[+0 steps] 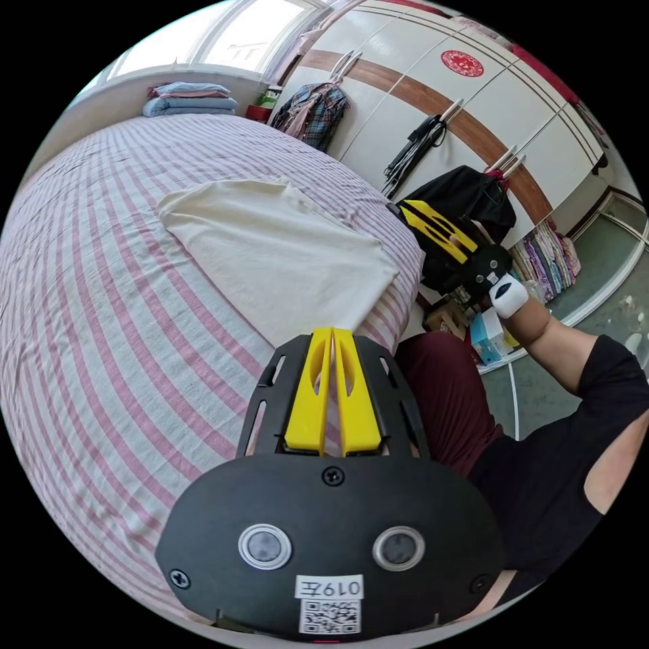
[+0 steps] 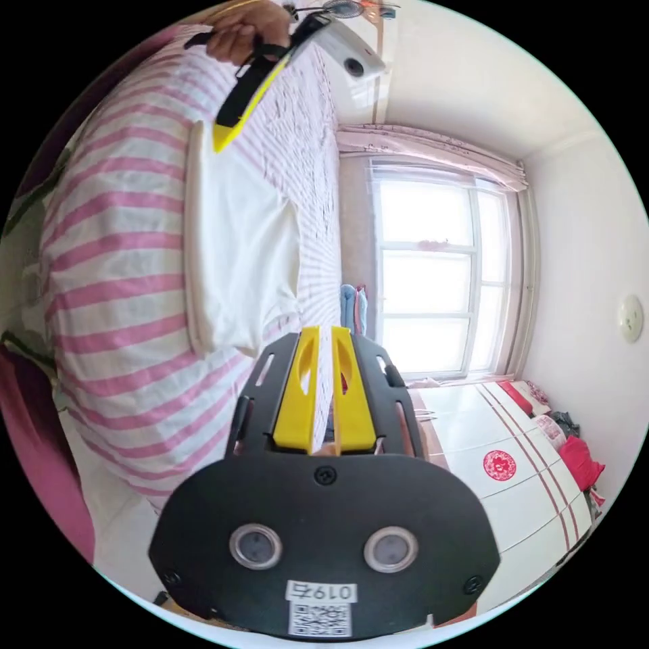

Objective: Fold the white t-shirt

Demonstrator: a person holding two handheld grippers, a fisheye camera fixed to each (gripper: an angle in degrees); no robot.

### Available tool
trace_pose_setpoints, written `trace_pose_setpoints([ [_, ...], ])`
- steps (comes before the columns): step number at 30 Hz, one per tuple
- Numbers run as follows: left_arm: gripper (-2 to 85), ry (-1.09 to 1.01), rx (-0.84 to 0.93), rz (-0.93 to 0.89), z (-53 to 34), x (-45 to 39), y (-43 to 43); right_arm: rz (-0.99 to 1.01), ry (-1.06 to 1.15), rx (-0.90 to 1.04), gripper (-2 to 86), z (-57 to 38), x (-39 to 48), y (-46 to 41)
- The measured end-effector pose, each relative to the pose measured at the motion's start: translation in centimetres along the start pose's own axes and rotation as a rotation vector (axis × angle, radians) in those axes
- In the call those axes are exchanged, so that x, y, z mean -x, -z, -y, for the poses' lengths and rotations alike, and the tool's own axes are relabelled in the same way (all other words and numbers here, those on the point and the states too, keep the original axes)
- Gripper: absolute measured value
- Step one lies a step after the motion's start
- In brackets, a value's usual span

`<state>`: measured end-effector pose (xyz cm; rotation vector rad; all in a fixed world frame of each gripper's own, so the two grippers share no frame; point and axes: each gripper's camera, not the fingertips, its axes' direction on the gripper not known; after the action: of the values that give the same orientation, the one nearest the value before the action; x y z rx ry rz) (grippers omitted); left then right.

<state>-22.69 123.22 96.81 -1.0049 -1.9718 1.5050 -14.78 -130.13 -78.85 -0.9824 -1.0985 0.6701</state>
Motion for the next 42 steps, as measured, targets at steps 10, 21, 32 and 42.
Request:
trace_pose_setpoints([
  [10, 1.0, 0.073, -0.116, 0.217, 2.6, 0.7, 4.7, 0.467, -0.463, 0.092, 6.1, -1.1, -11.5, -20.7],
  [21, 1.0, 0.039, -0.155, 0.263, 3.8, 3.9, 1.9, 1.061, -0.853, 0.176, 6.3, -10.8, -18.8, -40.1],
  [32, 1.1, -0.004, -0.139, 0.242, 3.2, 3.7, 0.6, 1.277, -1.068, 0.177, 3.3, -17.2, -23.4, -51.1],
  [42, 1.1, 0.013, -0.15, 0.207, 3.0, 4.8, 0.0, 1.404, -1.128, 0.212, 5.7, -20.9, -26.4, -57.8],
])
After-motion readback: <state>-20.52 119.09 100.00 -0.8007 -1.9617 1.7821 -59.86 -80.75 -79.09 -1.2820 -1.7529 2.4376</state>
